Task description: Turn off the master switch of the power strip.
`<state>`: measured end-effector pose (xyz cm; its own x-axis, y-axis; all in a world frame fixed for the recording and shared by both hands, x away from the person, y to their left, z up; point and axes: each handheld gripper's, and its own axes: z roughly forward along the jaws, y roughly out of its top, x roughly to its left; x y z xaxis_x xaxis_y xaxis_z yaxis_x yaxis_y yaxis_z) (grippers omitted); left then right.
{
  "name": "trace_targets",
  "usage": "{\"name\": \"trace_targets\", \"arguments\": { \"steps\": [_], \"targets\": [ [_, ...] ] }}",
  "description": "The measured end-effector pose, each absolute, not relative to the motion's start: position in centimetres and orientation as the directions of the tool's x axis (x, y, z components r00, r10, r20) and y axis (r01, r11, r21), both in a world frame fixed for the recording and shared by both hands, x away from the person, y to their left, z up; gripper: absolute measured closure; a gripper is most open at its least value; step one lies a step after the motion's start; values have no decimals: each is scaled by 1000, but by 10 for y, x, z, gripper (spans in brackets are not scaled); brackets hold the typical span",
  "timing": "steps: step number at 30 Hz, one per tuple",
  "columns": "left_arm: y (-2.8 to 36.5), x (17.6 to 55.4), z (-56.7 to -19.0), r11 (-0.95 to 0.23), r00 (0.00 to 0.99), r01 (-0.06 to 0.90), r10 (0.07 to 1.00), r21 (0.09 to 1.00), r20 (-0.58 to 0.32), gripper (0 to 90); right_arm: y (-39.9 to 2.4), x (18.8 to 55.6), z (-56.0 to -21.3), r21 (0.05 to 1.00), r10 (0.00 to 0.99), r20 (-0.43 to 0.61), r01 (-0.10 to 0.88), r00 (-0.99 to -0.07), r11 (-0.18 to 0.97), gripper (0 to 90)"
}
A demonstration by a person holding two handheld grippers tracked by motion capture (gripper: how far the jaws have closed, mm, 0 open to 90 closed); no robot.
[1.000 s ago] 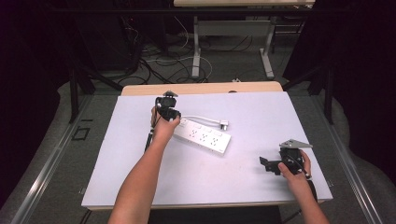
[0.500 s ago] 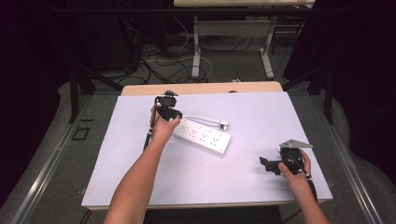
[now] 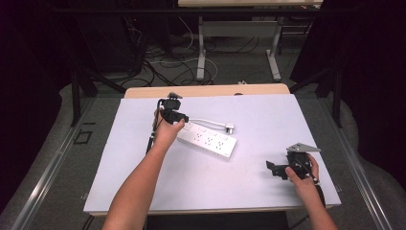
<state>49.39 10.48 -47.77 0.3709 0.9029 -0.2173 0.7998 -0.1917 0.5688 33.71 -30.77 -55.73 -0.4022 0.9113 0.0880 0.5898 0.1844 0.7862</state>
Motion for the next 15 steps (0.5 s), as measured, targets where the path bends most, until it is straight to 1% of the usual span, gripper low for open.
{"name": "trace_targets", "arguments": {
  "steps": [8, 15],
  "targets": [
    [103, 490, -474, -209, 397, 797, 888, 567, -231, 690, -307, 337, -558, 785, 912, 91, 592, -401, 182, 0],
    [100, 486, -471, -245, 435, 780, 874, 576, -217, 633, -307, 337, -557, 784, 911, 89, 593, -403, 185, 0]
  ]
}}
